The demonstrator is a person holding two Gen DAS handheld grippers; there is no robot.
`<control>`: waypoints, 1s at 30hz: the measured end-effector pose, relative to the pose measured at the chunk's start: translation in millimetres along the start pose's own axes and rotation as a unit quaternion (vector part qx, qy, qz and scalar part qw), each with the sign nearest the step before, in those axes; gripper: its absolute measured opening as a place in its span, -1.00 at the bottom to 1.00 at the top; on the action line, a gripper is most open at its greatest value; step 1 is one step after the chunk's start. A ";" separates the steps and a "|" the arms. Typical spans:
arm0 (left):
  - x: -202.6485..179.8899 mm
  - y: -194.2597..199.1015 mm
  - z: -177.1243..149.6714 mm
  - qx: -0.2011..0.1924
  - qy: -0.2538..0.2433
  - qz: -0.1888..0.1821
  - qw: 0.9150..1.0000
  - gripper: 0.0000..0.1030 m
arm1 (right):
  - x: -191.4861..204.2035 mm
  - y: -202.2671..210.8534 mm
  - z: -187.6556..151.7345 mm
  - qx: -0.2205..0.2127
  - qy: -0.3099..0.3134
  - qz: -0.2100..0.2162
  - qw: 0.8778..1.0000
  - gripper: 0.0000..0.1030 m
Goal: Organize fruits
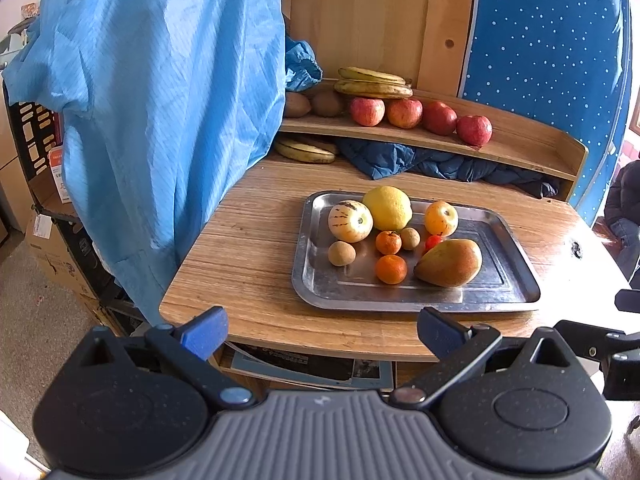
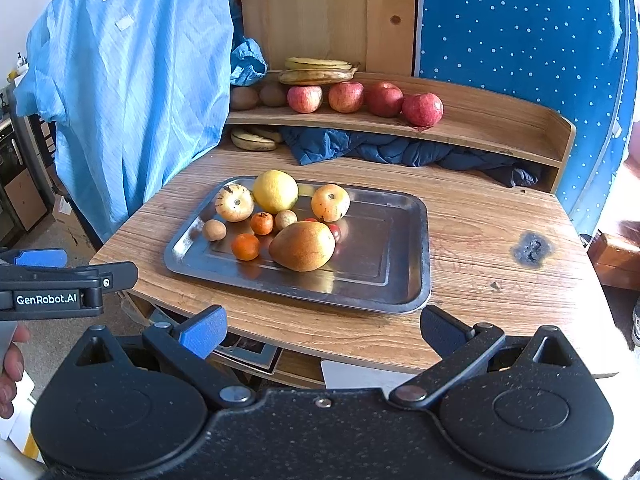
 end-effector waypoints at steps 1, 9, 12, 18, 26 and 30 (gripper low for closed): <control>-0.7 0.5 -0.2 0.000 -0.001 0.000 1.000 0.99 | 0.2 0.0 -0.1 0.000 0.000 0.000 1.000 0.99; -6.0 3.6 -1.0 0.000 -0.007 0.000 1.000 0.99 | -2.2 2.8 -1.9 -0.002 -0.003 0.000 1.000 0.99; -6.1 4.0 -1.4 0.000 -0.007 0.001 1.000 0.99 | -2.7 3.2 -2.2 -0.003 -0.002 0.001 1.000 0.99; -6.3 4.3 -2.3 0.001 -0.006 0.002 1.000 0.99 | -2.2 2.8 -1.9 -0.002 -0.003 0.000 1.000 0.99; -5.7 4.1 -1.7 0.000 -0.006 0.002 1.000 0.99 | -2.6 3.6 -2.8 -0.002 -0.003 0.000 1.000 0.99; -6.3 4.6 -2.9 -0.001 -0.008 0.005 1.000 0.99 | -3.3 4.7 -3.9 -0.001 -0.003 0.000 1.000 0.99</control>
Point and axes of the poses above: each gripper's, at about its wrist camera, not at the fingertips, and y roughly against the way its jaws point, x to its left, z to its top, the point moved 4 cm from there along -y, roughly the way its jaws point, and after that the axes turned 7 degrees about y, right-handed, at the moved point
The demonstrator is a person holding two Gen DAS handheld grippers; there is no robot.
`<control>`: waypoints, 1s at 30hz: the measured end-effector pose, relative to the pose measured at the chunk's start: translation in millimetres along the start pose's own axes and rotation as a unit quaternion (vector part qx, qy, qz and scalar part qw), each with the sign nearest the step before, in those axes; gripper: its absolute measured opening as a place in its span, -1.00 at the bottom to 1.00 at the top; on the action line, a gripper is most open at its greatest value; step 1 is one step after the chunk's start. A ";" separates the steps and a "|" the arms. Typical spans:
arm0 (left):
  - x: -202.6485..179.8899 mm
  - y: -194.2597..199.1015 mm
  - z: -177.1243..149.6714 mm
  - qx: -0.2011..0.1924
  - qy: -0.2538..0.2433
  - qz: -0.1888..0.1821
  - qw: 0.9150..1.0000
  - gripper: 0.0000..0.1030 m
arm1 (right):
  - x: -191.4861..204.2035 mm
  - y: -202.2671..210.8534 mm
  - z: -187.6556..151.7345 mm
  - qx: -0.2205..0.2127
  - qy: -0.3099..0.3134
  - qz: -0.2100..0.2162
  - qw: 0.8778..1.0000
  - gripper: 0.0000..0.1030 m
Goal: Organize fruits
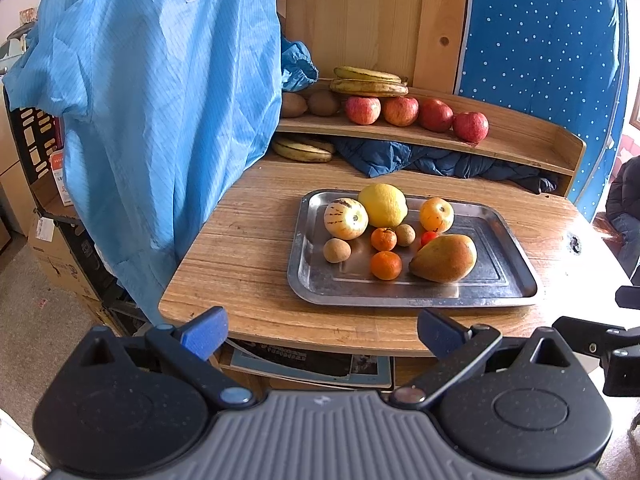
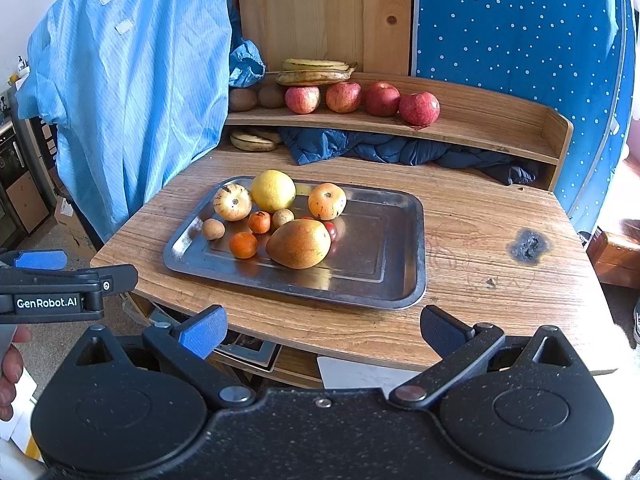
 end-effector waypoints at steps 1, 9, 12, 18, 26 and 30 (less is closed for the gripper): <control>-0.4 0.4 -0.2 0.001 -0.001 0.002 1.000 0.99 | 0.2 -0.5 0.3 -0.001 0.000 0.000 1.000 0.99; -4.0 2.2 1.0 0.015 -0.005 0.001 1.000 0.99 | -0.2 -0.4 0.3 0.000 0.000 0.000 1.000 0.99; -4.7 1.3 1.4 0.015 -0.007 0.004 1.000 0.99 | -0.3 -0.5 0.7 0.000 0.000 0.000 1.000 0.99; -4.5 -0.4 1.9 0.017 -0.005 0.010 1.000 0.99 | 0.5 -2.9 0.2 0.001 0.001 0.001 1.000 0.99; -1.2 -5.5 1.8 0.025 -0.001 0.024 0.999 0.99 | -0.7 -5.2 1.1 0.002 0.001 0.002 1.000 0.99; -0.8 -6.4 2.2 0.025 -0.001 0.025 0.999 0.99 | -0.2 -7.1 1.8 0.003 0.003 0.004 1.000 0.99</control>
Point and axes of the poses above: each gripper's, at about its wrist camera, not at the fingertips, and y roughly against the way its jaws point, x to its left, z to its top, the point moved 4 cm from there along -y, roughly the way its jaws point, and after that the axes turned 7 degrees about y, right-handed, at the moved point
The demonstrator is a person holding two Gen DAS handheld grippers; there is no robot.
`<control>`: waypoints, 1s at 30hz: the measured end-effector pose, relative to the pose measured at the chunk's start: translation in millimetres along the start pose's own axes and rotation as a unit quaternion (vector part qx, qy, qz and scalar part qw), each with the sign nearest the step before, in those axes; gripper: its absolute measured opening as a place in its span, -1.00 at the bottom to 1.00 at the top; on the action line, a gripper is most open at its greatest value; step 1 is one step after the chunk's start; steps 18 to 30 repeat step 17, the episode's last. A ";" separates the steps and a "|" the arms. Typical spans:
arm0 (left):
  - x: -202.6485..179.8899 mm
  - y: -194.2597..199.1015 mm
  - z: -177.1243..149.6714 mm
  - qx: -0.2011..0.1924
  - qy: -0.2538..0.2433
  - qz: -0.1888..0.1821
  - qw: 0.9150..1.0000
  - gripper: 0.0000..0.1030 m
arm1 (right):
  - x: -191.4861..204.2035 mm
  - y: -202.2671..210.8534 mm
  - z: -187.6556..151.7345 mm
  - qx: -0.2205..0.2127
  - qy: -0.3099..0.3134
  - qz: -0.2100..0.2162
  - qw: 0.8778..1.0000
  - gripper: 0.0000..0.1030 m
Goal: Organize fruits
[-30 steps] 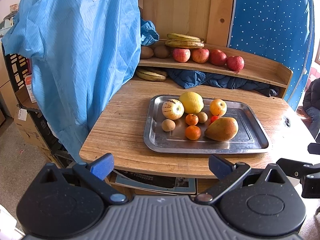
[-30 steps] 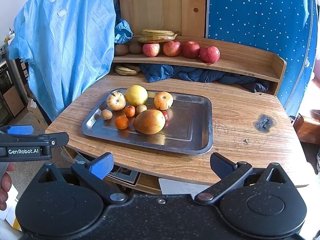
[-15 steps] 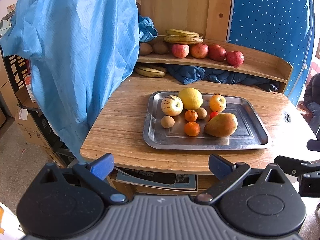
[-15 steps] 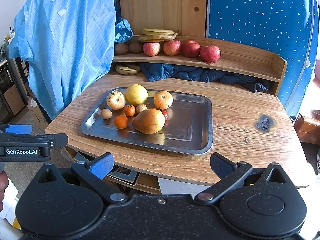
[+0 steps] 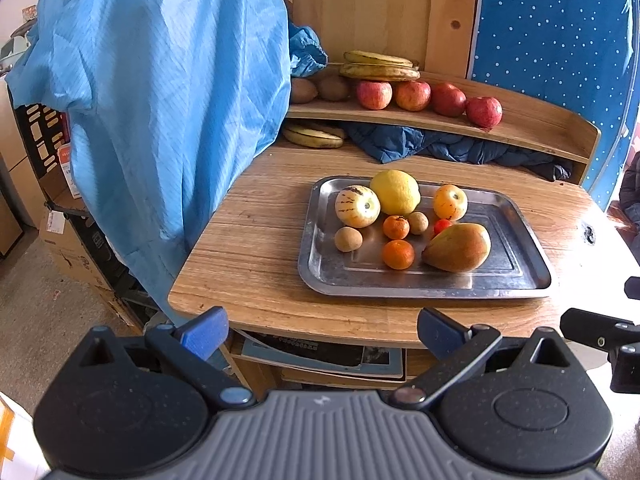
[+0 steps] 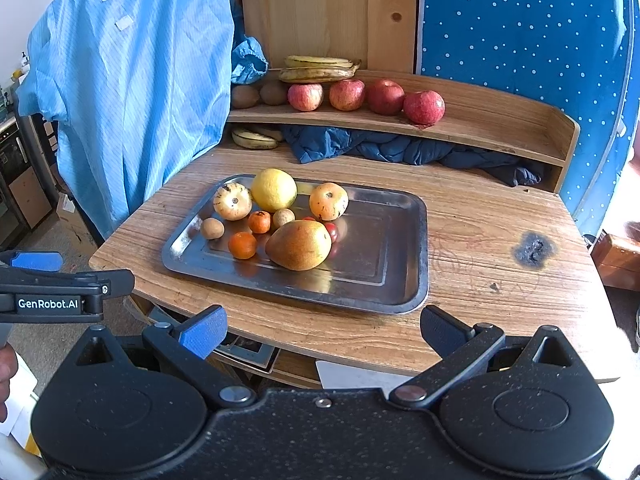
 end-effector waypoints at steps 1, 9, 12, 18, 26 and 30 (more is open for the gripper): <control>-0.1 -0.6 -0.1 0.001 0.000 0.001 1.000 0.99 | -0.3 -1.3 1.2 0.001 0.001 0.001 1.000 0.99; 2.1 -4.6 0.4 0.008 0.003 0.008 1.000 0.99 | -2.8 -6.0 4.2 0.004 0.003 0.007 1.000 0.99; 1.2 -5.6 0.8 0.008 0.003 0.008 1.000 0.99 | -5.1 -7.6 4.7 0.005 0.005 0.009 1.000 0.99; 0.7 -6.9 1.0 0.010 0.003 0.009 1.000 0.99 | -7.9 -12.1 6.1 0.008 0.007 0.013 1.000 0.99; 0.7 -6.9 1.0 0.010 0.003 0.009 1.000 0.99 | -7.9 -12.1 6.1 0.008 0.007 0.013 1.000 0.99; 0.7 -6.9 1.0 0.010 0.003 0.009 1.000 0.99 | -7.9 -12.1 6.1 0.008 0.007 0.013 1.000 0.99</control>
Point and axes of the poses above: each gripper's, at about its wrist camera, not at the fingertips, and y roughly against the way its jaws point, x to its left, z to its top, the point moved 4 cm from there along -y, roughly the way its jaws point, and after that the axes turned 7 degrees about y, right-handed, at the moved point
